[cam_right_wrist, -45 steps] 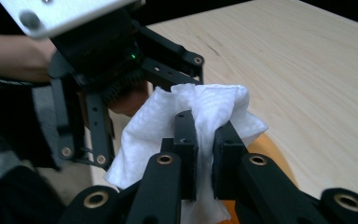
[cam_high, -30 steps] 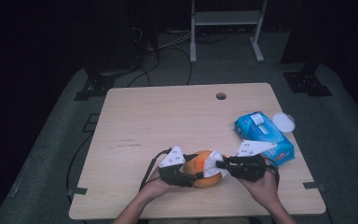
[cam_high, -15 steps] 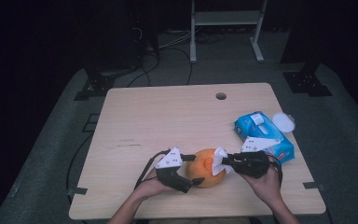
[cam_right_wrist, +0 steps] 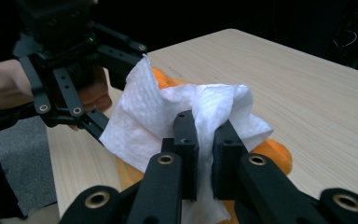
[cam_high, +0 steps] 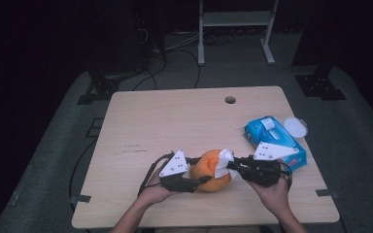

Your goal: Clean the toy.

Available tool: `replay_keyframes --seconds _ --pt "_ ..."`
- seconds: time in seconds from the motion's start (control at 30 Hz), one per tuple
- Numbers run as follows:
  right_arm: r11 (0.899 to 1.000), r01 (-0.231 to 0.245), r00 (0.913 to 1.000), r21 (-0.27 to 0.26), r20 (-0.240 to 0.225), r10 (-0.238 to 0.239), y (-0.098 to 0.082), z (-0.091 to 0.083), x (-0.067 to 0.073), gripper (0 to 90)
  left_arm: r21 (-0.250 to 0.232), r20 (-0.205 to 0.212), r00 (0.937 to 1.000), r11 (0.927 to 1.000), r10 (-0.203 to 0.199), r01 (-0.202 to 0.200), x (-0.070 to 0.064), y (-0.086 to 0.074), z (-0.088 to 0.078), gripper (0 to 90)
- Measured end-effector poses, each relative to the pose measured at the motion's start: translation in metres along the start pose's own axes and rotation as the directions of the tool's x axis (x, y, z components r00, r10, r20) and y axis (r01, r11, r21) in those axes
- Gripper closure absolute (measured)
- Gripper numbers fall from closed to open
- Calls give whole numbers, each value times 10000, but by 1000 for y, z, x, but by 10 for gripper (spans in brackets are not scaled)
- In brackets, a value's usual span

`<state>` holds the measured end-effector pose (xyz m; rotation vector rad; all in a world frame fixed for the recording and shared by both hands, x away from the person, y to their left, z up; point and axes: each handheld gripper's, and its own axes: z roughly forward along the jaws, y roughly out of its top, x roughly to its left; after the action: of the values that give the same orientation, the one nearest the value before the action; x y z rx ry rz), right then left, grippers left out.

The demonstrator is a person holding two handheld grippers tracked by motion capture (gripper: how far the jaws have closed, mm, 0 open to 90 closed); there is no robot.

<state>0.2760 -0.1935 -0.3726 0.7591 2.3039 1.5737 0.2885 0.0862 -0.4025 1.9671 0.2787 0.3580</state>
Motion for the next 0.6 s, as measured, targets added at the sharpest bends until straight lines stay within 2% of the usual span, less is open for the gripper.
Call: replay_keyframes --seconds 0.1,0.2,0.23,0.3,0.37,0.47,0.5,0.53,0.6 --pt "9988 -256 9994 408 242 247 -6 9 -6 823 542 -422 9991 9985 65 -42 2 -6 4 428" --pt "9964 -571 9982 630 229 557 -12 14 -8 824 1191 -900 9958 9929 151 -43 4 -15 11 436" --pt "9969 -463 9987 641 219 450 -11 14 -7 824 999 -870 9961 9948 -132 220 6 -17 11 439" --pt "9975 -396 9990 580 206 384 -9 14 -5 824 986 -953 9953 9947 -183 278 4 -16 13 431" --pt "9988 -358 9992 335 168 353 -4 14 -3 823 1113 -671 9975 9937 217 -142 -7 -13 22 402" --pt "9969 -577 9982 526 216 566 -7 18 -4 823 1291 -353 9980 9905 523 -473 -16 -12 28 363" --pt "9969 -577 9982 526 216 566 -7 18 -4 823 1291 -353 9980 9905 523 -473 -16 -12 28 356" --pt "9937 -816 9967 764 89 812 -11 20 -8 823 1210 -165 9993 9922 331 -308 -17 -11 28 349" --pt "9900 -964 9953 1028 -3 970 -13 21 -10 822 1104 162 9999 9939 -31 13 -16 -12 28 342"
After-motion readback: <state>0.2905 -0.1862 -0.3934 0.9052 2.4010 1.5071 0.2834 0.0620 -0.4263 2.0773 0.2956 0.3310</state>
